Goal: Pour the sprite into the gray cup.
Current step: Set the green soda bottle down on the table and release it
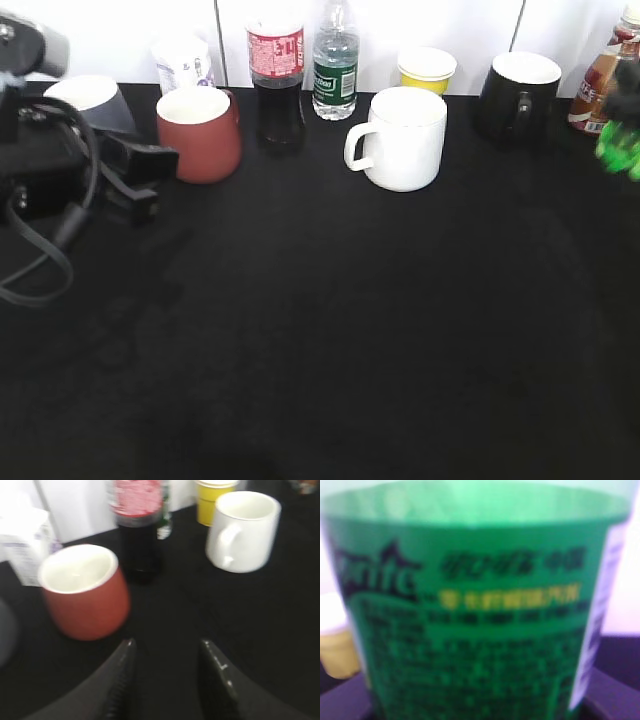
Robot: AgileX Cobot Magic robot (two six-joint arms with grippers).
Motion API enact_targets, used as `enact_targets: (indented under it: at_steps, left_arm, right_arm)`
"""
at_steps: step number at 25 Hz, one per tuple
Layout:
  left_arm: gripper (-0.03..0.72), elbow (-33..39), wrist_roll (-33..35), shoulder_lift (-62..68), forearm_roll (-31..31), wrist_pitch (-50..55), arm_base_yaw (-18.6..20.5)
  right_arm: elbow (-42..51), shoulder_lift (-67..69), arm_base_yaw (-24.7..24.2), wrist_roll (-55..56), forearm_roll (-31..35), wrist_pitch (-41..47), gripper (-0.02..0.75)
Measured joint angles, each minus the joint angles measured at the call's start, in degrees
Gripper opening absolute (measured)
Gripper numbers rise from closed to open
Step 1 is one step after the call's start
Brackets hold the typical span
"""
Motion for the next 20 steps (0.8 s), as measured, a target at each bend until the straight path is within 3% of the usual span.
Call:
enact_targets:
  at_steps: [7,14,17,20]
  left_arm:
    - [0.313,0.0,0.0,0.0,-0.1,1.2,0.0]
    - [0.313,0.0,0.0,0.0,-0.2,1.0,0.0]
    - [0.313,0.0,0.0,0.0,-0.2,0.9,0.0]
    - [0.312,0.0,0.0,0.0,-0.2,0.7,0.0]
  right_arm:
    - [-12.4,18.4,0.0,1.8,1.6,-4.6,0.44]
    - [-12.8,19.3,0.0,2.5,-0.8,-3.3,0.442]
    - [-12.8,19.3,0.0,1.9,-1.2,-3.2,0.55]
    - [-12.8,19.3,0.0,1.4,-1.4,-2.1,0.588]
